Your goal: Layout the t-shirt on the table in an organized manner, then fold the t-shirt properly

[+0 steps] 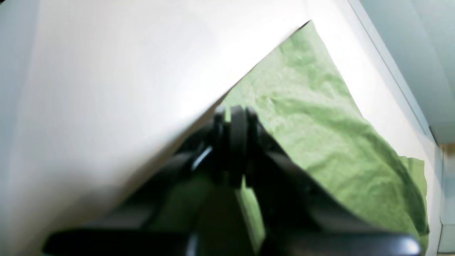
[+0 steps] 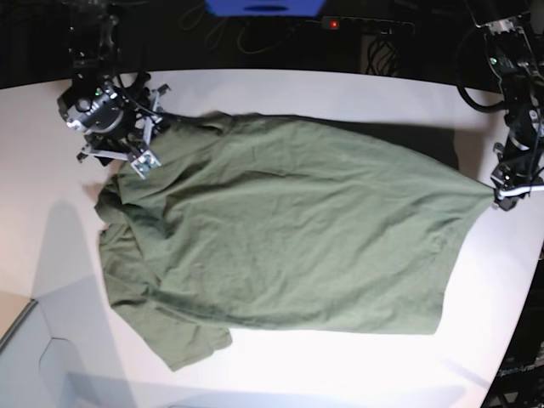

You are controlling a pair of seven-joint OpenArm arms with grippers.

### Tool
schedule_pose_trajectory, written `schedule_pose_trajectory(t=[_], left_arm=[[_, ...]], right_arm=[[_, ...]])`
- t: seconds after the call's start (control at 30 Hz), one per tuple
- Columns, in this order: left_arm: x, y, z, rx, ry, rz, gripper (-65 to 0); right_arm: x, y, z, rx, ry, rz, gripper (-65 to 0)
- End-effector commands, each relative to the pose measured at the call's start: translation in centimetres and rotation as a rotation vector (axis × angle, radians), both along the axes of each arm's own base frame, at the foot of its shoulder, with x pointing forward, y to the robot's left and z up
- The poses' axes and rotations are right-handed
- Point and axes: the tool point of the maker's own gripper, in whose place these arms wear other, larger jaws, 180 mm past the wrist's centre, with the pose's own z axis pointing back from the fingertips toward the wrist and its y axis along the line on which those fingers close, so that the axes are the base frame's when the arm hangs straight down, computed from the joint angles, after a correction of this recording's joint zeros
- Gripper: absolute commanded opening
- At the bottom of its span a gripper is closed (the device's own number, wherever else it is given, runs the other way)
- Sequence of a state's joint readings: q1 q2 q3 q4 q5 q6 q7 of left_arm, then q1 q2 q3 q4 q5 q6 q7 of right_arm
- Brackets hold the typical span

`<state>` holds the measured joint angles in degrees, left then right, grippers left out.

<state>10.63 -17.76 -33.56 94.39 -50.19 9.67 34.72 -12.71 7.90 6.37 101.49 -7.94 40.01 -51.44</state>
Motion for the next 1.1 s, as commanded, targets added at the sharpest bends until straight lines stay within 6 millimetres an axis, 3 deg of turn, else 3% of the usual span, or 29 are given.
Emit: schedule_pose_trajectory(t=[0.0,0.23,0.3,0.47,0.53,0.6,0.73,0.77,0.9,1.07], left_arm=[[0.4,0.7,1.4,0.019,-0.036,0.012,-64.9],[0.5,0.7,1.4,0.020,-0.038,0.011,-64.9],[0.5,0.7,1.4,0.020,-0.038,0.011,-64.9],[0.5,0.7,1.4,0.020,-0.038,0.011,-64.9],[0.5,0.7,1.4,0.020,-0.038,0.011,-64.9],[0.5,0.7,1.5,0.020,-0.039,0.011,-64.9],[0.7,0.7,1.6,0.020,-0.044,0.011,-64.9],[0.7,0.7,1.6,0.020,-0.044,0.011,-64.9],[0.7,0.7,1.7,0.020,-0.045,0.011,-64.9],[0.6,0.7,1.6,0.020,-0.041,0.012,-64.9]], right_arm=[[0.3,-0.6,-0.1,-0.017,0.005,-0.003,-26.0],[-0.3,-0.7,-1.7,-0.008,0.055,-0.013,-28.5],[-0.4,-0.7,-1.7,-0.009,0.057,-0.013,-35.7],[-1.1,0.3,-2.2,-0.002,0.078,0.017,-65.0],[-1.6,0.4,-1.9,-0.006,0.074,0.023,-65.0],[-1.3,0.5,-0.4,-0.013,0.028,0.032,-65.0],[0.3,1.3,5.3,-0.036,-0.147,0.062,-65.0],[0.3,1.3,6.0,-0.050,-0.156,0.062,-65.0],[1.2,-0.1,6.6,-0.112,-0.136,0.029,-65.0],[2.7,-0.2,7.7,-0.121,-0.169,0.022,-65.0]])
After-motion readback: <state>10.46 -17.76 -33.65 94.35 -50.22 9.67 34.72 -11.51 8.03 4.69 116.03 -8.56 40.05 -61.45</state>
